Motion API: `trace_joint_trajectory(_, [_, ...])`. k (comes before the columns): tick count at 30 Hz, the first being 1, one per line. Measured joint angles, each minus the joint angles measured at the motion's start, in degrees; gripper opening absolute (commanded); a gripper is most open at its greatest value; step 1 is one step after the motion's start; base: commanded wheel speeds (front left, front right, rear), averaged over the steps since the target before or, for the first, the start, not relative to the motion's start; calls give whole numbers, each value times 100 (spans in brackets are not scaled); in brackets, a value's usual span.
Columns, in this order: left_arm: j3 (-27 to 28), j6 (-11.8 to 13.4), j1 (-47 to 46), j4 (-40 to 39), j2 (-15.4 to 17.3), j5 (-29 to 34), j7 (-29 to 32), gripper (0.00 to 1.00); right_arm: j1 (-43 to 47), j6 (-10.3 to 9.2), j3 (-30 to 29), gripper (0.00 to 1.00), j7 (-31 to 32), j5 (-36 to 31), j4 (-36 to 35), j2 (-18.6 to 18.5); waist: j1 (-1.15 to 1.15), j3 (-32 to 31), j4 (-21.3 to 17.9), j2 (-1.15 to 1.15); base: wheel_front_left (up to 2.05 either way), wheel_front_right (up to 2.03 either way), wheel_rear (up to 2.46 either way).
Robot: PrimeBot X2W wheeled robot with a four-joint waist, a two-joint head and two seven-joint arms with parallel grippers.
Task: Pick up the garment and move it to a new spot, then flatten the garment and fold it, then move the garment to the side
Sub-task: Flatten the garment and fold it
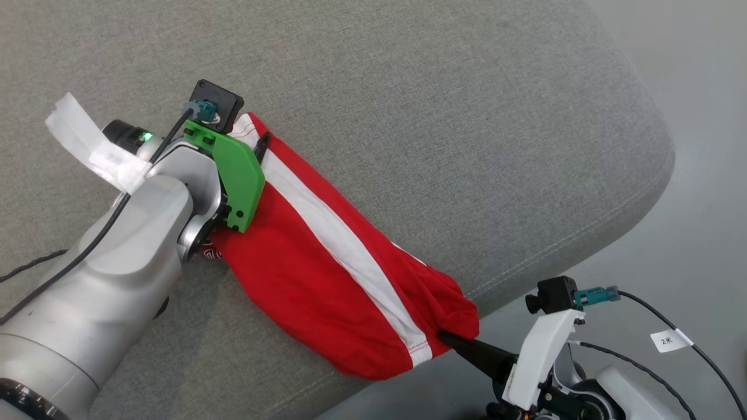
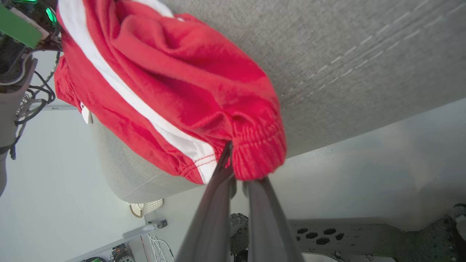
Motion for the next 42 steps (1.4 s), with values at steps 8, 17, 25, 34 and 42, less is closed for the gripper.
trace_joint_trajectory(8, [-12, -133, -3, 105, -255, -47, -20, 0, 0, 0, -15, 0, -101, 0, 138, -12, 0, -92, 77, 0, 0, 0, 0])
trace_joint_trajectory(17, [181, -210, -8, 99, -534, -326, -236, 0, 19, 1, -109, 0, -244, 1, 226, -118, 0, -263, 255, 0, 0, 0, 0])
trace_joint_trajectory(25, [938, -269, -21, -153, -411, -1033, -486, 0, -264, 1, -578, 0, -321, 168, -324, -461, 0, -533, 530, 0, 0, 0, 0])
trace_joint_trajectory(34, [1514, -308, -192, -234, 104, -1410, -576, 0, -1305, 51, -868, 0, 205, 467, -1051, -1043, 0, -1055, 933, 0, 0, 0, 0])
trace_joint_trajectory(42, [1719, -348, -44, -305, 105, -1803, -532, 0, -1641, 51, -977, 0, 842, 1047, -1279, -1335, 0, -1611, 1351, 0, 0, 0, 0])
